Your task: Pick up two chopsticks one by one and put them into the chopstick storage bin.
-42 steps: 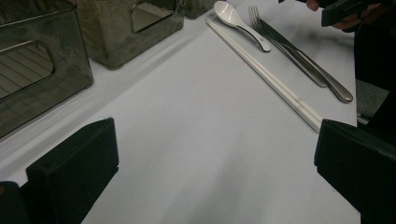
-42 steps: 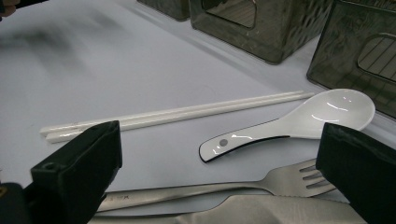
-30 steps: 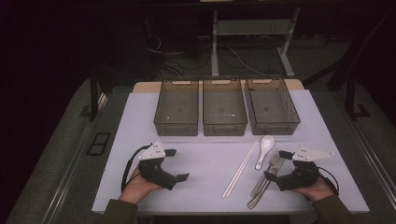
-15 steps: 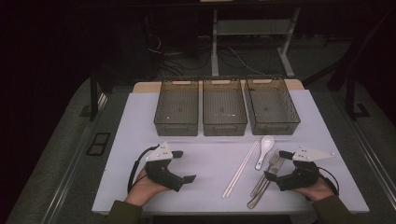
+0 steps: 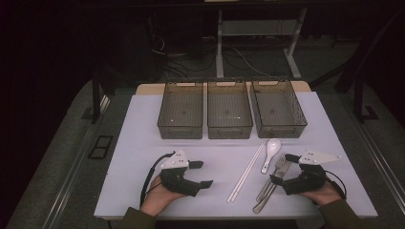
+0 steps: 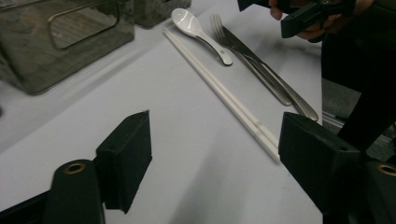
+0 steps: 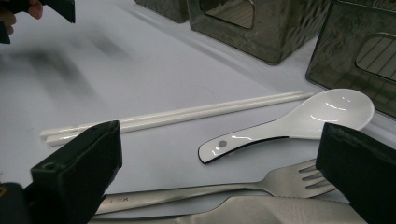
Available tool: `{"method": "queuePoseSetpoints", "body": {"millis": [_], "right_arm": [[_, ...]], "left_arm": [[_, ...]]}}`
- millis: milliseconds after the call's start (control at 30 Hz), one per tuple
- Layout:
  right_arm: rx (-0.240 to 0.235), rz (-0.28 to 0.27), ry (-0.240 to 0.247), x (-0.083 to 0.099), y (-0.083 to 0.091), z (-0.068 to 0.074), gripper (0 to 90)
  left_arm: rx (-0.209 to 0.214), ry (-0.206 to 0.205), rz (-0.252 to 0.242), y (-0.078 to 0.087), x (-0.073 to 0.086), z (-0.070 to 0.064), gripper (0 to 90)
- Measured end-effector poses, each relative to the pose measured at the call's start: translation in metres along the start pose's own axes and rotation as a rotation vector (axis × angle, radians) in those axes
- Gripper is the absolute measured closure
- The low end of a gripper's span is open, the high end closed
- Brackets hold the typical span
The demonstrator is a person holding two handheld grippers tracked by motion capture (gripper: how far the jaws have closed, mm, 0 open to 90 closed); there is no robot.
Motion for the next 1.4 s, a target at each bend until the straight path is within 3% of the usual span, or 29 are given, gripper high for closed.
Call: {"method": "queuePoseSetpoints", "body": {"millis": [100,433,500,667,933,1400], "right_arm": [[-0.002,0.004,-0.002,0.000,0.000,0.000,0.4],[0.000,0.007,0.004,0.001,0.000,0.001,0.4],[0.001,0.009,0.002,0.001,0.000,0.001,0.4],[0.001,0.008,0.003,0.001,0.000,0.001,0.4],[0.000,0.008,0.004,0.001,0.000,0.001,0.4],[-0.002,0.008,0.002,0.001,0.000,0.001,0.4]], "left_arm": [[0.023,0.000,-0.002,-0.005,-0.001,-0.007,34.2],[0.070,-0.066,0.058,-0.028,0.003,-0.032,44.1],[0.078,-0.057,0.059,-0.033,0.004,-0.037,46.1],[0.095,-0.107,0.109,-0.045,0.009,-0.045,51.2],[0.100,-0.144,0.157,-0.058,0.015,-0.058,56.9],[0.065,-0.178,0.191,-0.062,0.019,-0.060,62.6]]}}
Point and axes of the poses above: each handheld gripper's, and its own axes: y roughly backward along the jaws, x roughly out of its underside, z roughly to its left, the point moved 4 cm from there along -y, roughly forward along the jaws, and after that the axes turned 9 degrees about -x, right-handed, at the moved point
